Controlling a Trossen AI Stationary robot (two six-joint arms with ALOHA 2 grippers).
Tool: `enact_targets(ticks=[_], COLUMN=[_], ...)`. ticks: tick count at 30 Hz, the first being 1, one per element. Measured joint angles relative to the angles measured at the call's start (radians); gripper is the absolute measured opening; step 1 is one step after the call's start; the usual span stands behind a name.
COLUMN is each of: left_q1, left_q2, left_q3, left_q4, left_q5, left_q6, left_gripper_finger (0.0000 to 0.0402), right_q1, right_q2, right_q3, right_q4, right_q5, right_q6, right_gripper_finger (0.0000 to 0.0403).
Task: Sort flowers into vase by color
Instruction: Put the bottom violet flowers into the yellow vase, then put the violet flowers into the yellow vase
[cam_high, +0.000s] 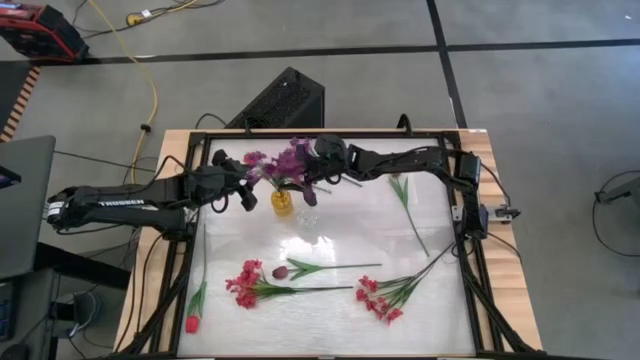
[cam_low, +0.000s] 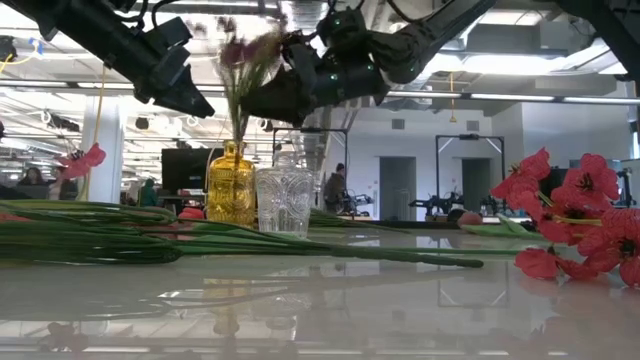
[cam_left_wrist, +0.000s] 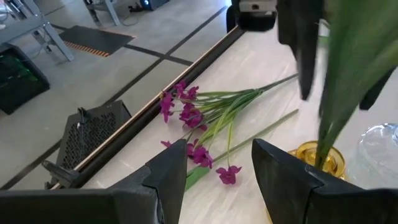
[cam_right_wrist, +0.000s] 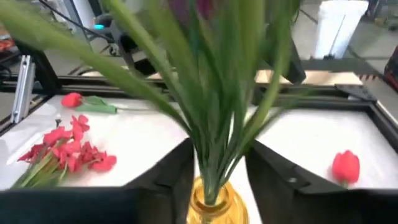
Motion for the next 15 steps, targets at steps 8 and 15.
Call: enact_targets(ticks=[8,15], left_q1=[0.0,0.0], left_q2=[0.0,-0.001], left_q3=[0.0,0.0], left_q4=[-0.022,-0.098], left_q5=[0.0,-0.024], left_q6=[0.0,-0.006], left_gripper_finger=[0.0171,0.0171], right_q1=[-0.001,-0.092], right_q2=[0.0,-0.009], right_q3=[0.22,0.309], right_q4=[-0.627,-0.976], right_q5=[-0.001,-0.002], right_q6=[-0.23,-0.286], right_gripper_finger=[0.0267,0.027])
